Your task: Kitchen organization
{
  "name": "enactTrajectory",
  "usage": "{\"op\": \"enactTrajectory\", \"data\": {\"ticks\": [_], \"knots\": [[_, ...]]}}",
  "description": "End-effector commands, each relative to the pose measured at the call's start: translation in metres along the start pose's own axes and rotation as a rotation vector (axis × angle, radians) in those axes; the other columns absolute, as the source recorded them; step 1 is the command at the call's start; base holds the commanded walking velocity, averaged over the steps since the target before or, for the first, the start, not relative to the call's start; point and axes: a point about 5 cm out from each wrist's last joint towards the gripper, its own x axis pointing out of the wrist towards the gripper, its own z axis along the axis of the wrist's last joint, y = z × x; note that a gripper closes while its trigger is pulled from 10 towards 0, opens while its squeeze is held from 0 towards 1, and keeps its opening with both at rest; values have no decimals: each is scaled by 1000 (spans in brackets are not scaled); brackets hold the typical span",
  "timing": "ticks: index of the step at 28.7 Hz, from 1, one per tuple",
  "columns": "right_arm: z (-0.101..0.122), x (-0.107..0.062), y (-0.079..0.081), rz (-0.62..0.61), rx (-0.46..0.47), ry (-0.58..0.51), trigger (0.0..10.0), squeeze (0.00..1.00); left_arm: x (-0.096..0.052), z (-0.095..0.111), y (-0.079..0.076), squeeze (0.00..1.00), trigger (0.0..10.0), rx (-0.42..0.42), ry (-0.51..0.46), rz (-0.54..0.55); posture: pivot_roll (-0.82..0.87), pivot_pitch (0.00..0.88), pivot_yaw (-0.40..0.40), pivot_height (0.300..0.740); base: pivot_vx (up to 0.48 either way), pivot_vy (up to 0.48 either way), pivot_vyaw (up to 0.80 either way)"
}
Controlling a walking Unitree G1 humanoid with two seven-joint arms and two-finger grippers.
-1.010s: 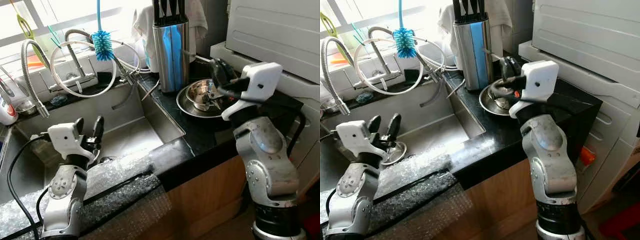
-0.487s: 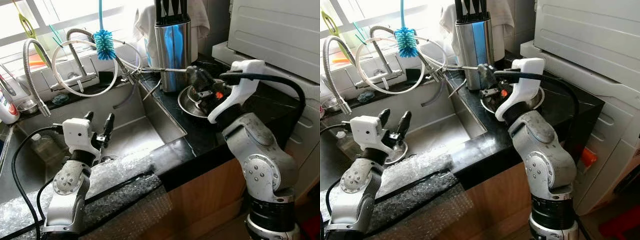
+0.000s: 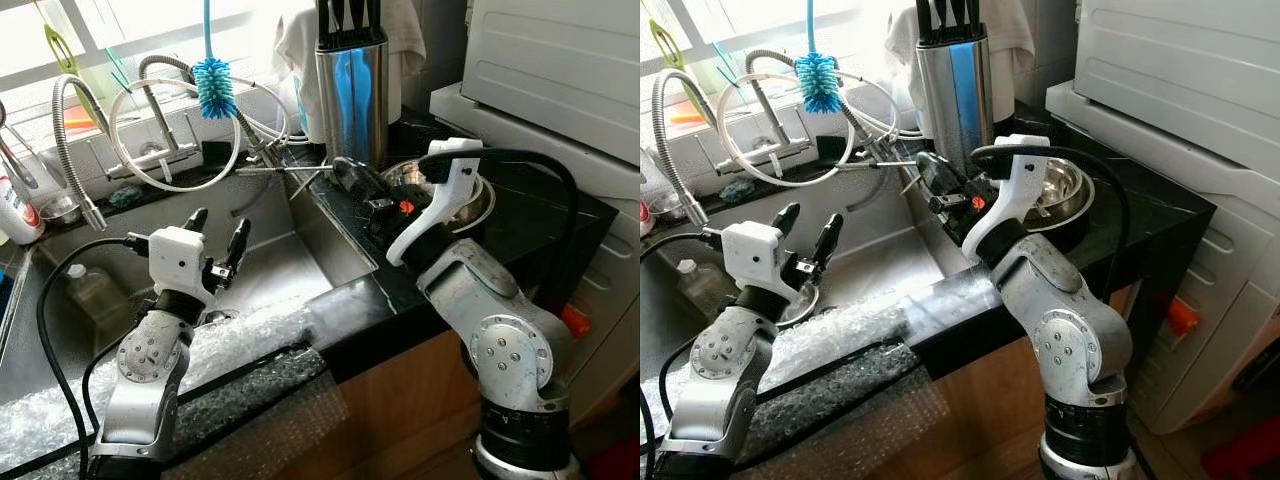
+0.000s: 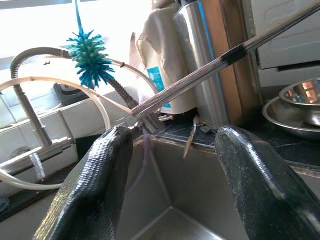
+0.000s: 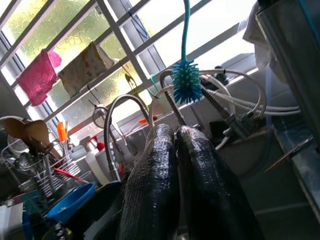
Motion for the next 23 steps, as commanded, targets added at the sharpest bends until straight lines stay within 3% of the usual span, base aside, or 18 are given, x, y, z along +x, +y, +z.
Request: {"op": "enactTrajectory", "data": {"ticks": [1,8,14,23], "knots": [[-7,2,6,29,30,27,10000,0,2,6,2,0,10000,50,-25,-11,-136,0,146,740,0,0,0],[-17,4,9,32,77,53,10000,0,4,9,3,0,10000,68,-40,-9,-134,0,147,740,0,0,0],[-24,4,7,7,109,69,10000,0,8,13,-1,0,10000,151,-56,-40,-136,0,148,740,0,0,0],[-32,6,10,3,133,87,10000,0,11,13,-9,0,10000,192,-66,-84,-137,0,148,740,0,0,0]]}}
